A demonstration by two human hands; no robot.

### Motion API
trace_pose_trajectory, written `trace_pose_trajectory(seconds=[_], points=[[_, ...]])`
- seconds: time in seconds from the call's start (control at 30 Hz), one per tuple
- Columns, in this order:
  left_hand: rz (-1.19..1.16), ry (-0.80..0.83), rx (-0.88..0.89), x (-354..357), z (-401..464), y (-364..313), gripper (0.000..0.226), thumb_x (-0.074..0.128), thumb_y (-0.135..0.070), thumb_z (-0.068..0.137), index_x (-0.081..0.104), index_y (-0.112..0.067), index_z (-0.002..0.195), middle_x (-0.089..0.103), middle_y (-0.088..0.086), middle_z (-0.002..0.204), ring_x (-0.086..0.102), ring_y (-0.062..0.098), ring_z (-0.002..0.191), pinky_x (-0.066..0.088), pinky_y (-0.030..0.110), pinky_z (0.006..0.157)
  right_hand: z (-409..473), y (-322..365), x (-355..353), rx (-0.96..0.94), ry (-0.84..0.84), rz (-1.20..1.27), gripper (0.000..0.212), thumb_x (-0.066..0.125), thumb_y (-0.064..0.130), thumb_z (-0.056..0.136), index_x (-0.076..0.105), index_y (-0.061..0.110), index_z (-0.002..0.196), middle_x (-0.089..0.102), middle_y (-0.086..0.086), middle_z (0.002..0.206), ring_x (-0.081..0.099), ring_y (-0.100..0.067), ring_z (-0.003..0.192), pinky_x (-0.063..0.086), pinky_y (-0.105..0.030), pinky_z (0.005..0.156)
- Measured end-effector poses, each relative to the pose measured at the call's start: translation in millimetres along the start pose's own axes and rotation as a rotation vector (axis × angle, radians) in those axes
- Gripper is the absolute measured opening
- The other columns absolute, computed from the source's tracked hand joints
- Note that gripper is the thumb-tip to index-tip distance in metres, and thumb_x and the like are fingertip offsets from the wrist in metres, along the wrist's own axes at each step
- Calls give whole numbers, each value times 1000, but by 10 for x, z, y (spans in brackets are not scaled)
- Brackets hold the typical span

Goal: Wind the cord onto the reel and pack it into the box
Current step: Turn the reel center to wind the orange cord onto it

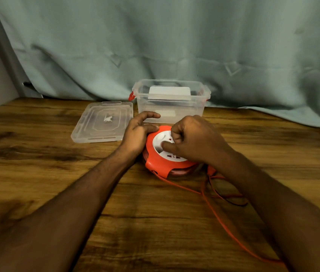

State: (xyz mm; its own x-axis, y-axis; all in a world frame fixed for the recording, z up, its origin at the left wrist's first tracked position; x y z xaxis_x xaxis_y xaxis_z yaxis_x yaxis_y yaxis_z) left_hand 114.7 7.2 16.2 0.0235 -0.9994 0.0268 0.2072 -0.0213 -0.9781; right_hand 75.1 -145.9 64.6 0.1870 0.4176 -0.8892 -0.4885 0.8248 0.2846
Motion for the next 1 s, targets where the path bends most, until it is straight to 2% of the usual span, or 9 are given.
trace_pose_trajectory(seconds=[0.1,0.23,0.3,0.43,0.5,0.6,0.73,0.87,1.0], points=[[-10,-5,5,15,6,-9,35,52,10,87,65,-7,115,63,46,103,61,41,79,50,41,71,14,-93,-164,-51,17,56,11,79,28,79,68,26,81,65,11,70,56,-4,63,41,-25,59],[-3,1,21,2,6,-15,33,54,8,86,67,-10,111,67,30,85,63,36,74,51,34,62,21,-268,-197,-58,183,166,32,88,17,72,70,32,93,63,16,65,51,-7,56,50,-38,57],[-1,13,27,6,6,-11,33,54,7,86,68,-10,111,68,25,82,63,33,68,51,32,60,11,-319,-202,-52,239,174,39,92,19,70,68,33,98,63,27,65,55,-2,58,51,-36,58],[-2,30,34,9,7,-3,33,54,7,86,67,-9,112,69,18,75,63,31,65,50,32,58,10,-361,-207,-51,303,152,50,93,26,71,61,41,106,68,19,109,70,-6,92,58,-24,60],[-7,35,36,13,6,2,33,54,7,87,67,-9,113,70,17,76,63,32,67,51,33,60,17,-361,-200,-56,298,136,52,93,27,70,55,41,103,69,14,117,66,-2,87,58,-26,61],[-21,40,31,28,6,13,35,54,9,86,66,-6,116,73,23,85,64,32,71,52,33,64,-4,-332,-220,-64,260,129,59,95,32,67,46,34,101,73,16,106,62,1,79,49,-27,61],[-7,43,31,22,19,25,34,54,8,87,66,-10,113,70,35,103,64,38,79,53,37,68,-26,-245,-169,-68,199,44,61,92,56,61,47,31,93,71,8,82,65,-7,73,53,-36,60],[-8,26,32,5,28,26,34,54,8,86,66,-9,112,69,37,101,63,38,78,52,36,68,3,-180,-92,-60,165,-62,53,84,64,62,56,21,76,66,6,69,56,-10,66,42,-33,58],[-11,35,32,10,37,32,33,54,7,87,66,-8,114,70,32,94,64,34,74,53,35,65,13,-189,-65,-22,167,-76,57,81,69,63,52,19,61,55,8,59,44,-7,61,34,-30,61]])
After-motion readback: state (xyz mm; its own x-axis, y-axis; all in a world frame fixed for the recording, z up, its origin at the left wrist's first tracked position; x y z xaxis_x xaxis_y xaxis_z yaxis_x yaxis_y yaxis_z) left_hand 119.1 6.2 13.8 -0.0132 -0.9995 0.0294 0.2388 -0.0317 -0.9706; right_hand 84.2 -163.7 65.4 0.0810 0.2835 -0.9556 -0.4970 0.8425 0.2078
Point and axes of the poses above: each hand's wrist, its own z-axis towards the middle knuckle, its own x-axis out of the palm, y = z × x, the point moved 5 cm from there along z, towards the middle knuckle
